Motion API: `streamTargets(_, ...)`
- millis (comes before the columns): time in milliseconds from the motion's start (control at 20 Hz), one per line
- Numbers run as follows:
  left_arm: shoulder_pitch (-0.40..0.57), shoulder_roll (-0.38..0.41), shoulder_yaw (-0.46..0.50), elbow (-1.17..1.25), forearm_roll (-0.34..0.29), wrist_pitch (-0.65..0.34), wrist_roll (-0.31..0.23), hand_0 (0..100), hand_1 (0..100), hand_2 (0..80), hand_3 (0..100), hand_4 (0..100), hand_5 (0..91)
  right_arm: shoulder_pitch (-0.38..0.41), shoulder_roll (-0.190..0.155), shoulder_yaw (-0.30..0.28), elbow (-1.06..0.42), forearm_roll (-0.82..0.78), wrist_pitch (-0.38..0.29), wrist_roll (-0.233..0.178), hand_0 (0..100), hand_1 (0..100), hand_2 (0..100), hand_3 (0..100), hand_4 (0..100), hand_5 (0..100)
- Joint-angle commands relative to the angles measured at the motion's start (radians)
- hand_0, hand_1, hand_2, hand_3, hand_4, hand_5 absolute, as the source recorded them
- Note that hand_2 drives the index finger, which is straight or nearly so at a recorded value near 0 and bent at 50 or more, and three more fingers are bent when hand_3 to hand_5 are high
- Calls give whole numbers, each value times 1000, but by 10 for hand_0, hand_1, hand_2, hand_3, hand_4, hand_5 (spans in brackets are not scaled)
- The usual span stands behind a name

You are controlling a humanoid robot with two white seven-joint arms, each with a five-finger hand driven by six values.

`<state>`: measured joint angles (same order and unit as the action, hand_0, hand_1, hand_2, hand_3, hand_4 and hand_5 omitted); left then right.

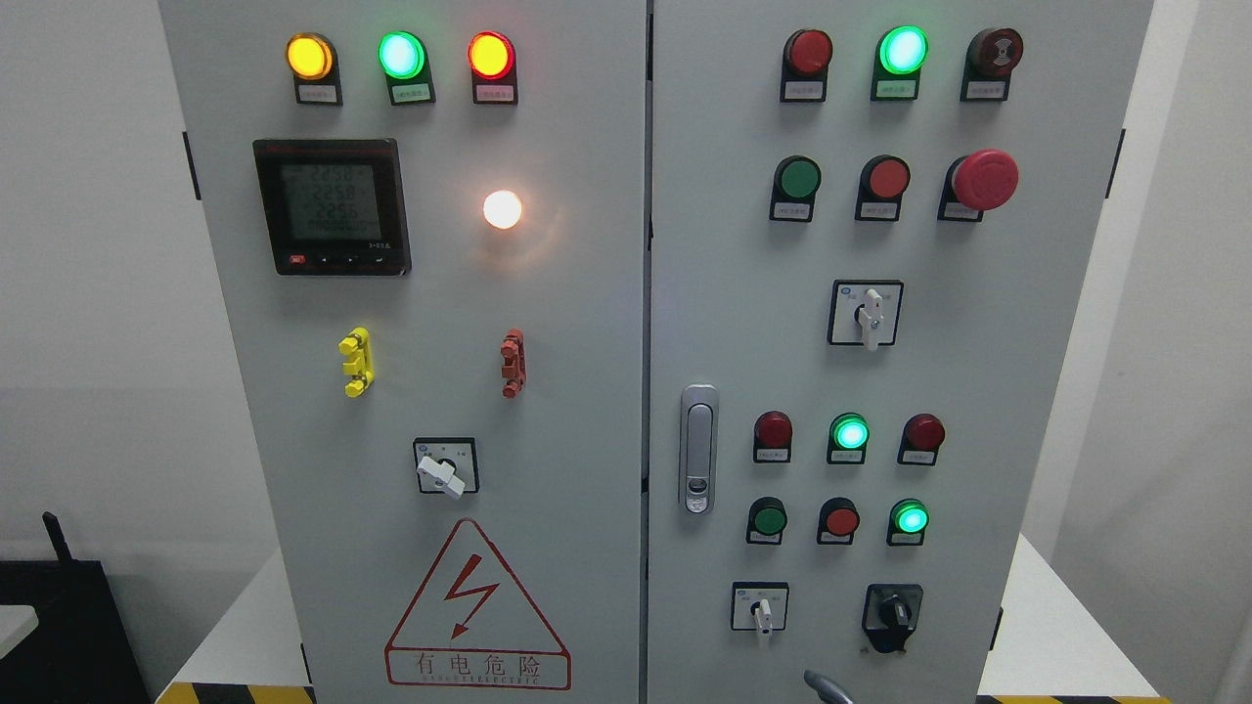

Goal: Release door handle

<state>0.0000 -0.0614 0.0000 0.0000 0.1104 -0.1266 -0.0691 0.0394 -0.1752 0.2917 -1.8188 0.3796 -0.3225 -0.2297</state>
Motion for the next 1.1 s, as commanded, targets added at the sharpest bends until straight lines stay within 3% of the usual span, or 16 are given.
streamTargets(0, -31, 0, -11, -9, 0, 1, 0, 120, 389, 0, 0, 0, 0, -74, 193, -37, -2, 528, 148, -118, 341, 441, 0, 945, 889, 935)
streamTargets(100, -31, 0, -11, -8, 0, 1, 0, 120, 389, 0, 0, 0, 0, -140, 207, -23, 16, 648, 258, -190, 333, 472, 0, 1000, 999, 982)
streamTargets(200, -31, 0, -11, -8, 0, 1, 0, 120, 389, 0, 0, 0, 0, -176, 209, 10, 27, 720, 281, -224, 326, 484, 0, 1000, 1000, 1000)
streamTargets(651, -31, 0, -11, -8, 0, 1, 0, 120, 389, 0, 0, 0, 0, -216, 212, 99, 59, 834, 284, -226, 303, 459, 0, 1000, 1000, 1000)
streamTargets(851, -31, 0, -11, -9, 0, 1, 0, 120, 389, 0, 0, 0, 0, -276, 227, 135, 110, 889, 371, -218, 303, 454, 0, 1000, 1000, 1000)
streamTargets(1052, -31, 0, -11, -8, 0, 1, 0, 120, 389, 0, 0, 0, 0, -288, 229, 135, 147, 949, 376, -212, 303, 451, 0, 1000, 1000, 1000)
